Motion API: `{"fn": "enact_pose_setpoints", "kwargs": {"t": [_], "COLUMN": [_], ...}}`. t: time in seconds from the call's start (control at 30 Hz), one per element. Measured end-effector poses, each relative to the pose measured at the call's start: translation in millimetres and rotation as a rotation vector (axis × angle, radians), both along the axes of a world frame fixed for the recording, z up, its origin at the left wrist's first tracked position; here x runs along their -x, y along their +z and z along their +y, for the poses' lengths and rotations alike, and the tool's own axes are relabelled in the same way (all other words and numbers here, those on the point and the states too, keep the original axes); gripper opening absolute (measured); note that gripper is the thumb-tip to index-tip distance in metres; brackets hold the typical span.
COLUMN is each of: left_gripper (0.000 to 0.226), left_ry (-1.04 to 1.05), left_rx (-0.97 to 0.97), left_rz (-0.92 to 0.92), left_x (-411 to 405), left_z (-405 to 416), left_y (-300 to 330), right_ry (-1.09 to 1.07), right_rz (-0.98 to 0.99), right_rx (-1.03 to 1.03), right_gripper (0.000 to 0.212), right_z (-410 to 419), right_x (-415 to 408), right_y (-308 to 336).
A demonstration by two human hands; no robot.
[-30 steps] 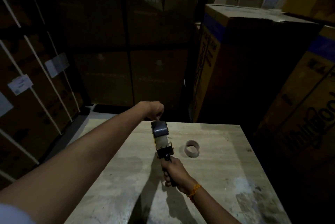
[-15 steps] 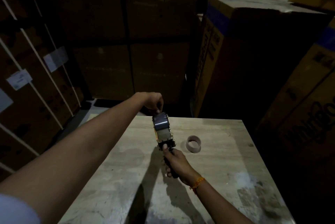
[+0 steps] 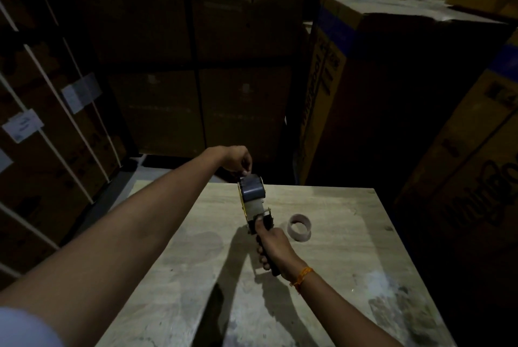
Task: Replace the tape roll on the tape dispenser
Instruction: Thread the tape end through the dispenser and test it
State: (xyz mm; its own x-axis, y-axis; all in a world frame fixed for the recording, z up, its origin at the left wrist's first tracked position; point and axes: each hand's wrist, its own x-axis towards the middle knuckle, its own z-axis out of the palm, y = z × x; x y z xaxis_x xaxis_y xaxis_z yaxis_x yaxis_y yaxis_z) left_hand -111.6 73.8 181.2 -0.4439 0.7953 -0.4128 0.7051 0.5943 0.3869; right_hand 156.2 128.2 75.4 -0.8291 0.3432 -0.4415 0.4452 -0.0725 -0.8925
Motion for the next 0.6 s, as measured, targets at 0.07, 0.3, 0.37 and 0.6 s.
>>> {"fn": "enact_pose_setpoints", "kwargs": {"t": [0.07, 0.3, 0.37, 0.6], "left_gripper": [0.015, 0.019, 0.02, 0.019], "left_ry": [-0.01, -0.02, -0.008, 0.033], "left_rx": [0.002, -0.005, -0.003, 0.009], "left_rz": [-0.004, -0.025, -0.041, -0.155], "left_x": [1, 6, 9, 23], "left_z": [1, 5, 6, 9], "left_y": [1, 4, 4, 0], "right_ry": [0.003, -0.005, -0.004, 0.01], "right_rz": [-0.018, -0.091, -0.102, -0.142], "right_rx": [0.0, 0.043, 0.059, 0.05], "right_gripper": [0.059, 0.069, 0.071, 0.082], "right_z": [-1, -2, -2, 3], "right_x": [1, 9, 11, 15], "right_y": [1, 3, 4, 9]}}
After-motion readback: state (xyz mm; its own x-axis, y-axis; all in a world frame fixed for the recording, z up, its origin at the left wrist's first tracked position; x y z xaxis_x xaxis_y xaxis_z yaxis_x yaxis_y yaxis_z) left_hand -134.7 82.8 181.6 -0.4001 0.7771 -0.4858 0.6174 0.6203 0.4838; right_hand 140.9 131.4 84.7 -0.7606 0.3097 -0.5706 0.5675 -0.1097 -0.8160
